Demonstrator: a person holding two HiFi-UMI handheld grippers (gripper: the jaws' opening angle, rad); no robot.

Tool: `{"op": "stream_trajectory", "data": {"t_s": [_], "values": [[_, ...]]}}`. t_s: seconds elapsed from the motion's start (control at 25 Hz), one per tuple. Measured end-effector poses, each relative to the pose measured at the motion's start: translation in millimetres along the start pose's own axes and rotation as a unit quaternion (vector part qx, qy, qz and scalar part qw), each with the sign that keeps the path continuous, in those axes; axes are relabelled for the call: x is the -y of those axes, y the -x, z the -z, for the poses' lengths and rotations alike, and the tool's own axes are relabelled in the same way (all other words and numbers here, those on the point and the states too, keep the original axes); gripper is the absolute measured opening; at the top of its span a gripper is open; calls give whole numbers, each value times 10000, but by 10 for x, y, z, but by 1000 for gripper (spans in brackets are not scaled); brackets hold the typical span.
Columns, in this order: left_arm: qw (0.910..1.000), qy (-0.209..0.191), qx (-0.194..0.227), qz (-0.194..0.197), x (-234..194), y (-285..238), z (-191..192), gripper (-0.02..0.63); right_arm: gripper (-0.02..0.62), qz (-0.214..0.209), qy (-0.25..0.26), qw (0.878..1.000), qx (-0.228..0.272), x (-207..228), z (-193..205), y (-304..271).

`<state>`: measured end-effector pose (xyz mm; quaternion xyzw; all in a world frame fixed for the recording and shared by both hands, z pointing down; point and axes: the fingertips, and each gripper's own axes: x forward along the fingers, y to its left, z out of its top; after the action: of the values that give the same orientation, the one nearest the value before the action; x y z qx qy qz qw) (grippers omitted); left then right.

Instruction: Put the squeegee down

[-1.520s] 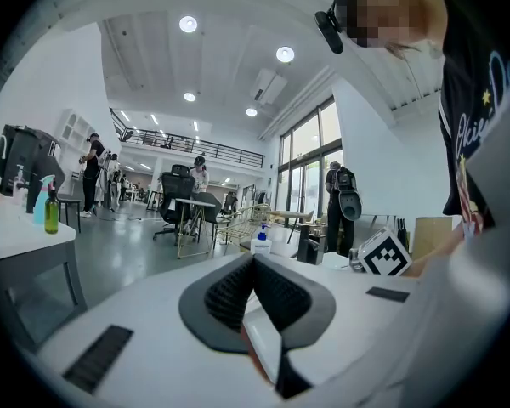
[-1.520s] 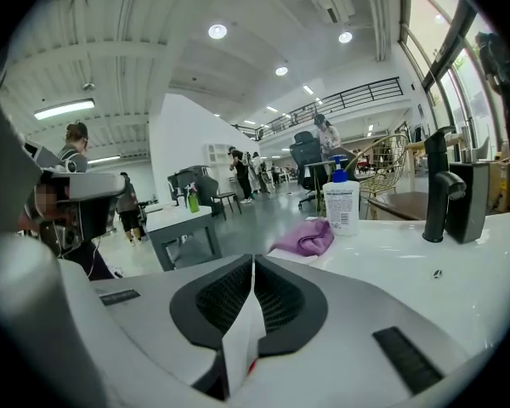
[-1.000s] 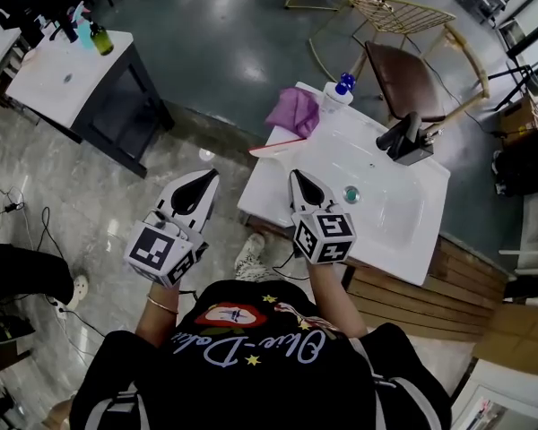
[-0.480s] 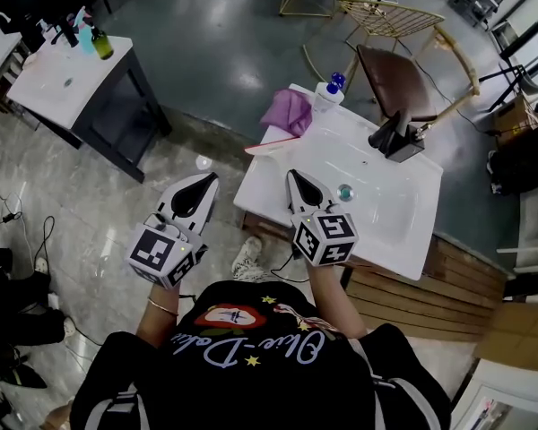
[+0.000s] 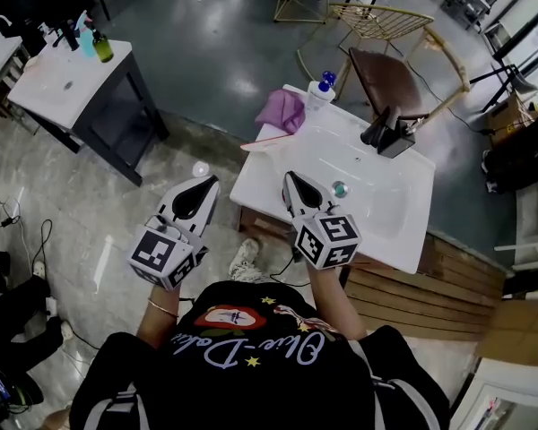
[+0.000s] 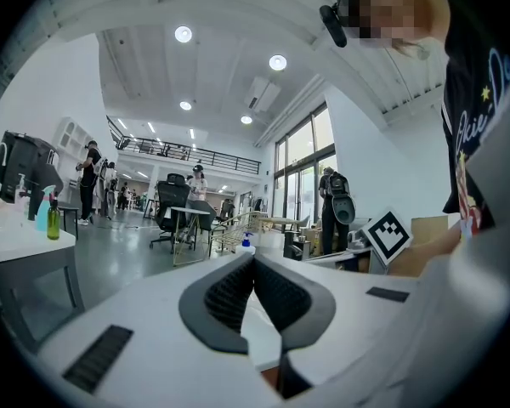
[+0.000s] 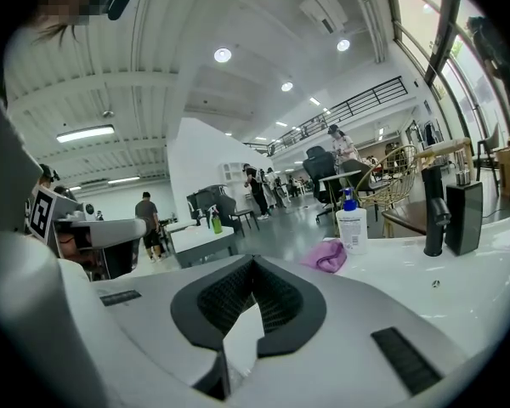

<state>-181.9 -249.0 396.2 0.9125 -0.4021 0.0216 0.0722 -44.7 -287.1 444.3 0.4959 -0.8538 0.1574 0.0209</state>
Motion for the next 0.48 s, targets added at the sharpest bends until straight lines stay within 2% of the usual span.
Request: {"op": "stream_trajectory", "data": {"t_s": [0.48], "values": [[9999, -39, 50, 108, 223, 108, -1, -6, -6, -135, 118, 9995, 264, -156, -203, 284]]}}
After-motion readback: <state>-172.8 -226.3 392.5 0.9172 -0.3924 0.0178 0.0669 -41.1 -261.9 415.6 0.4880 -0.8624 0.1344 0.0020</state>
